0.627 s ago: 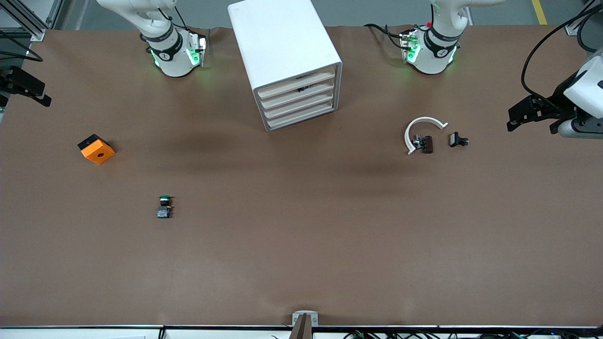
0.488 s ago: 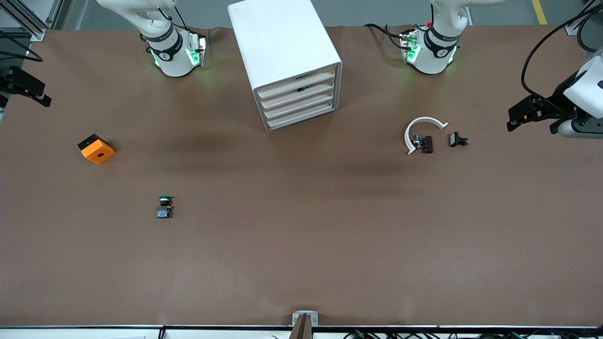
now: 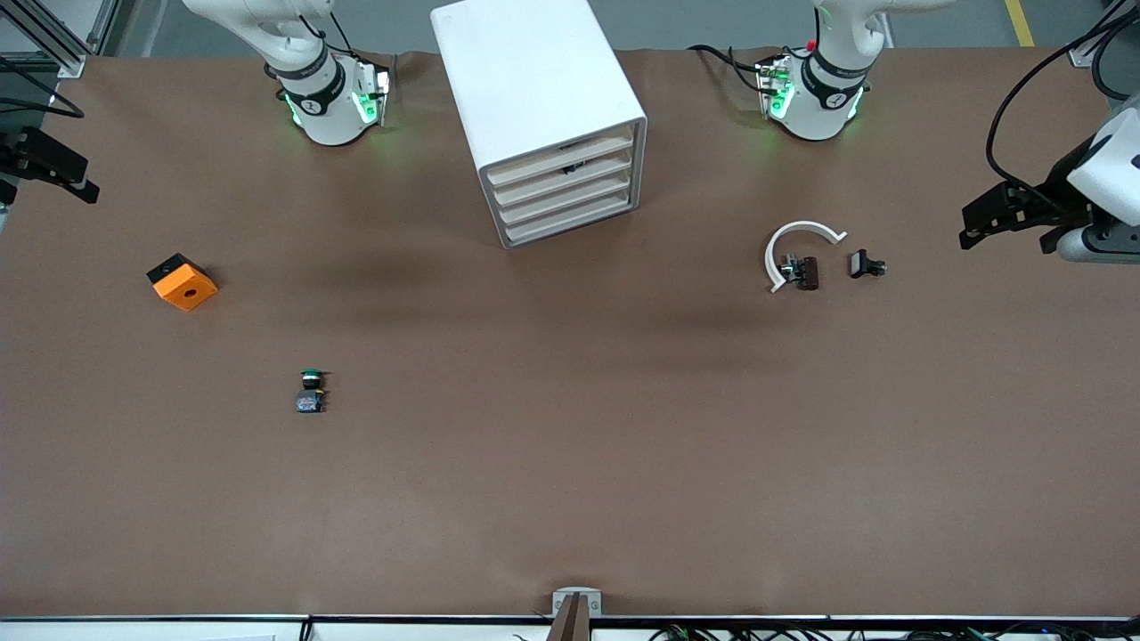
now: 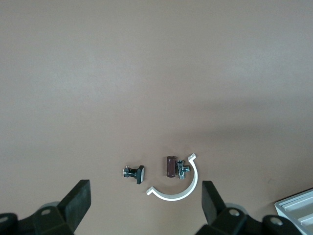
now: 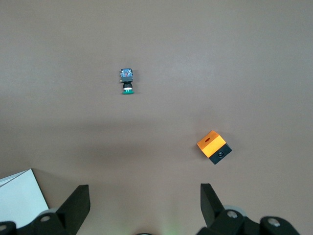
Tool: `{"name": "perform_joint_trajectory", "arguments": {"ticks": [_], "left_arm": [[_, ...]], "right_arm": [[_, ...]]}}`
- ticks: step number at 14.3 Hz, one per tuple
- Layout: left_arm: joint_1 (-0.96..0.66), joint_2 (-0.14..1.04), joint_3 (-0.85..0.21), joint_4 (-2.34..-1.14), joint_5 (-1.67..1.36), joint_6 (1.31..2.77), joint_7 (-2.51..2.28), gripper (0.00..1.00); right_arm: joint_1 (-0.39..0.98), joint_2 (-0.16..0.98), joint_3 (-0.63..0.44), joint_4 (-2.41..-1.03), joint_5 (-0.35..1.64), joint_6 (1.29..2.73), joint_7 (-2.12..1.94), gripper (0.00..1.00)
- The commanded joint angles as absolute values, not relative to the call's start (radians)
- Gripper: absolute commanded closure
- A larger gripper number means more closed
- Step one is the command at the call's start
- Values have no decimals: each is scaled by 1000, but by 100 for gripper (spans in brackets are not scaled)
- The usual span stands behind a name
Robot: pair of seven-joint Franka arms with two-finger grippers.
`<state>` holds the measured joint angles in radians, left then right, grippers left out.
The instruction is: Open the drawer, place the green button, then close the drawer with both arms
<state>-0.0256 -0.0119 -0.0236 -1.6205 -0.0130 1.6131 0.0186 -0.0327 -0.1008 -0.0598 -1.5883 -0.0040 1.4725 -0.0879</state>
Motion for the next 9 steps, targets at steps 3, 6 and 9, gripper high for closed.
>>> {"name": "perform_joint_trajectory", "arguments": {"ticks": [3, 6, 9], "left_arm": [[-26, 29, -25, -1592, 5, 1565, 15, 0], [-43, 93, -31, -1586, 5, 1557, 9, 0], [-66, 171, -37, -1585, 0, 1563, -50, 0]], "right_arm": [[-29, -121, -60, -1609, -20, 1480, -97, 0], [-29, -121, -60, -1609, -20, 1480, -97, 0], [-29, -121, -60, -1609, -20, 1480, -97, 0]]}}
